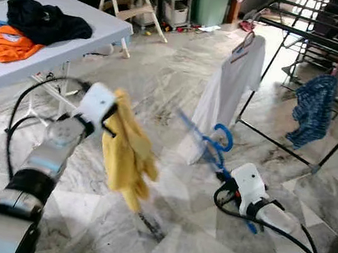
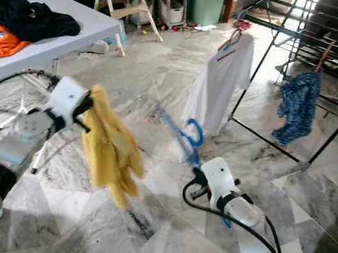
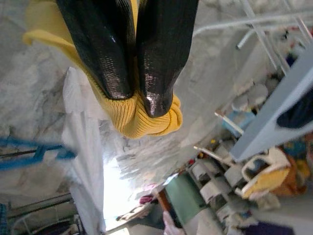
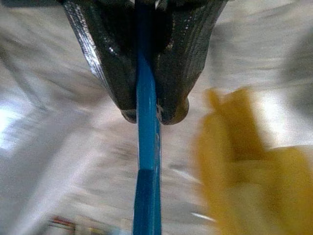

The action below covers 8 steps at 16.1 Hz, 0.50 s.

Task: Hang hanger

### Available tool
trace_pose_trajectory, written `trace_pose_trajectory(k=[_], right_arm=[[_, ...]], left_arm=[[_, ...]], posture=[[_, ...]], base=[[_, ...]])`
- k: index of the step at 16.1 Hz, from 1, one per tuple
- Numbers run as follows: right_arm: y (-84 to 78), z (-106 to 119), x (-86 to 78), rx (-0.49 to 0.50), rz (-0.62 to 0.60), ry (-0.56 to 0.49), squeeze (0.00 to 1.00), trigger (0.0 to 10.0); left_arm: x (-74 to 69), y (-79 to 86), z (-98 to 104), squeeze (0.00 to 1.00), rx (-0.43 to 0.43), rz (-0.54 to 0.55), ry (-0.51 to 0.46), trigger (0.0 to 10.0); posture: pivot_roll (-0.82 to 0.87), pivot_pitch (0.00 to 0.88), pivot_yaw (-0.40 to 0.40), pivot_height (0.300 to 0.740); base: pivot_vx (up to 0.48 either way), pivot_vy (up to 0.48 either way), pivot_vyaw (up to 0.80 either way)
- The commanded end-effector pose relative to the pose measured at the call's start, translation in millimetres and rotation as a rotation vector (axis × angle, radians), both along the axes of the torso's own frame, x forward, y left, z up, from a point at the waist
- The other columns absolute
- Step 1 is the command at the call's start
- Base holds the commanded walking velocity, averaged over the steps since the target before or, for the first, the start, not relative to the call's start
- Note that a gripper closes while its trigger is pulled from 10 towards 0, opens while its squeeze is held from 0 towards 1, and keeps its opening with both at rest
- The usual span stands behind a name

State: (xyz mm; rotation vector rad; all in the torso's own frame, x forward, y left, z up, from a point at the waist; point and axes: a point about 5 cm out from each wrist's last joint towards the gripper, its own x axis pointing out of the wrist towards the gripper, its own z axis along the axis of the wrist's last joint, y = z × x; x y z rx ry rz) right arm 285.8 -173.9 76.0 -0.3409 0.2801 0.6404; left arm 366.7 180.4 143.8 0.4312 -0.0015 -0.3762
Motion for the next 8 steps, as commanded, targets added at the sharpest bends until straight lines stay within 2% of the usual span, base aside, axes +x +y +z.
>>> trace_pose_trajectory(k=[1, 3, 5, 6, 8], right_arm=[[9.8, 3.1, -7.2, 0.040, 0.102, 0.035, 0.00, 10.0], [6.4, -0.8, -21.1, 0.003, 0.203, 0.108, 0.00, 10.0], [6.7, -3.1, -30.5, 0.009, 0.268, 0.162, 0.00, 10.0], [9.0, -2.5, -34.9, -0.003, 0.300, 0.174, 0.00, 10.0], [5.6, -4.3, -28.0, -0.051, 0.244, 0.138, 0.00, 10.0]], left_arm=[[2.1, 3.0, 3.7, 0.00, 0.023, 0.003, -0.017, 10.0], [4.2, -1.1, 3.2, 0.00, 0.051, -0.029, -0.024, 10.0], [3.9, -5.1, 9.6, 0.00, 0.040, -0.064, -0.074, 10.0], [5.6, -2.4, 7.8, 0.00, 0.088, -0.044, -0.059, 10.0], [8.1, 7.6, 5.0, 0.00, 0.159, 0.029, -0.044, 10.0]], posture=[[-0.09, 0.012, 0.129, 0.740], [-0.09, 0.013, 0.134, 0.740], [-0.09, 0.012, 0.136, 0.740], [-0.09, 0.012, 0.138, 0.740], [-0.08, 0.012, 0.144, 0.740]], base=[[0.000, 0.000, 0.00], [0.000, 0.000, 0.00], [0.000, 0.000, 0.00], [0.000, 0.000, 0.00], [0.000, 0.000, 0.00]])
